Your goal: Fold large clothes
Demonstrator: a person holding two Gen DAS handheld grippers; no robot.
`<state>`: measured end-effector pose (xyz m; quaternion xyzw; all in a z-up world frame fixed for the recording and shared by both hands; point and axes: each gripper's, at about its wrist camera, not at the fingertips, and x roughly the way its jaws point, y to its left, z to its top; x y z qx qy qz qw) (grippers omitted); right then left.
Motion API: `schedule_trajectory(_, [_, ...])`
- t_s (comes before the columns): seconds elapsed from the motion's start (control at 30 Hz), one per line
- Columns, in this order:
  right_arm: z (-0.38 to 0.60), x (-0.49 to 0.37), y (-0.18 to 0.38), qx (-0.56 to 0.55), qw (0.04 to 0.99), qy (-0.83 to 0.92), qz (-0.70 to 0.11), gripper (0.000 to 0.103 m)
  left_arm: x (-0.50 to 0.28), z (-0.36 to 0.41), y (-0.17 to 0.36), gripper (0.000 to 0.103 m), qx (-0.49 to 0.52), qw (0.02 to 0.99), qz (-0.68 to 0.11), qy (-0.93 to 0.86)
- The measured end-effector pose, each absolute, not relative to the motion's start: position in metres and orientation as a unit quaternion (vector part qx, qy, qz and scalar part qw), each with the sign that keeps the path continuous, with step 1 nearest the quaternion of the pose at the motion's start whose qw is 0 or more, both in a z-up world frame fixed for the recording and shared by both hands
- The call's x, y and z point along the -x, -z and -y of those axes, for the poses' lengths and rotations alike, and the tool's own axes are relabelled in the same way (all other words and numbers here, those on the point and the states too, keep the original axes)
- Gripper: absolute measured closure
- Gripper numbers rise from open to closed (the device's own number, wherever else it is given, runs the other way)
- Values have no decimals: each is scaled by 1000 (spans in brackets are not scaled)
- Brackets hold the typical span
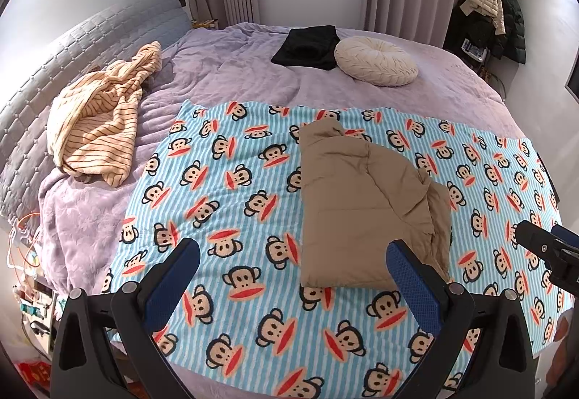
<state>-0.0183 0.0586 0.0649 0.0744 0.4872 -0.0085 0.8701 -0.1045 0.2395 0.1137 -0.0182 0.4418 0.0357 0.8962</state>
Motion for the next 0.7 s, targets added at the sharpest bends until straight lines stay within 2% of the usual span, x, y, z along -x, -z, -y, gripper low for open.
schedule_trajectory(0.7, [-58, 16, -66, -74, 870, 8, -487, 0, 104, -240, -114, 0, 18, 896, -442, -35])
